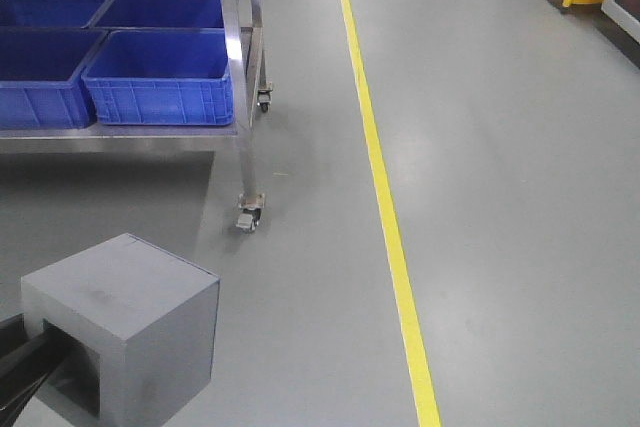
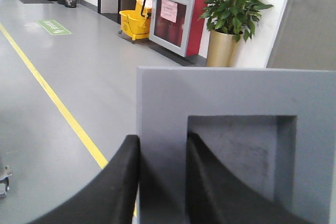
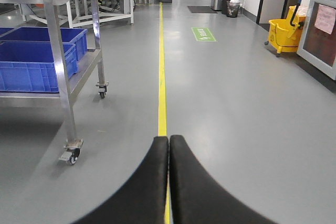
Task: Sort gray base to blue bin
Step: 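Drive the base away from the table holding the block in the left gripper, then drive down the aisle between shelves of blue bins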
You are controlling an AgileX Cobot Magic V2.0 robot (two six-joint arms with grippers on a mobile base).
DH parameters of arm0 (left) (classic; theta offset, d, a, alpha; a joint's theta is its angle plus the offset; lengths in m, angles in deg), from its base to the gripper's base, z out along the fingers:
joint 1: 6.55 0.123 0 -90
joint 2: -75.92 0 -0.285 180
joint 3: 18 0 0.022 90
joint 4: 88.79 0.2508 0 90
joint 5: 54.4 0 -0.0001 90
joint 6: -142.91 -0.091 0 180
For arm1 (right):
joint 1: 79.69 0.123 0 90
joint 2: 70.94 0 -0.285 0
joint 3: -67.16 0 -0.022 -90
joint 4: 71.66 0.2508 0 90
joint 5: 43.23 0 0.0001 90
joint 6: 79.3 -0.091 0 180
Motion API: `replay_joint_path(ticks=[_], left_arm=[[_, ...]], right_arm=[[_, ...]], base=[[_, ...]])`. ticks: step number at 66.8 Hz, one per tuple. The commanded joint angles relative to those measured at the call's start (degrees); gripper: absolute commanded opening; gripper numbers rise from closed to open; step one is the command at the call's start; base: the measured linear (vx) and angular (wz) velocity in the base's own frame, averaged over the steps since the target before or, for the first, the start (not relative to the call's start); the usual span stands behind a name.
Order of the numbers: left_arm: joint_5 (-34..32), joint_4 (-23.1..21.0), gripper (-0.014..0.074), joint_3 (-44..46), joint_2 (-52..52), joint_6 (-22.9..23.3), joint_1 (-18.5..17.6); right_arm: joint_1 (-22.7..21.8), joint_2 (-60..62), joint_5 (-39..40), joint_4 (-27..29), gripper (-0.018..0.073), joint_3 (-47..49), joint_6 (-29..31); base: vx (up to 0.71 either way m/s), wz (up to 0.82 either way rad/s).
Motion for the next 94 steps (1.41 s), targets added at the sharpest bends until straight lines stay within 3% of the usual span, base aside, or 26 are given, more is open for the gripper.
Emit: replay_joint_path(ticks=[1,58,94], left_arm=[[-6.4,-0.2,-0.0007,1.8,0.1,0.3,-0.1],[-6.4,-0.2,-0.0007,1.8,0.1,0.3,-0.1],[-6.4,-0.2,-0.0007,1.8,0.1,0.3,-0.1]], right_arm=[[-0.1,0.4,4.5,-0.5,-0.0005,-0.3,0.7],[-0.1,0.4,4.5,-0.5,-0.0005,-0.3,0.7],[-0.1,0.4,4.5,-0.5,-0.0005,-0.3,0.7]], base=[[0.45,0.02],[0.41,0.09],[0.3,0.74]])
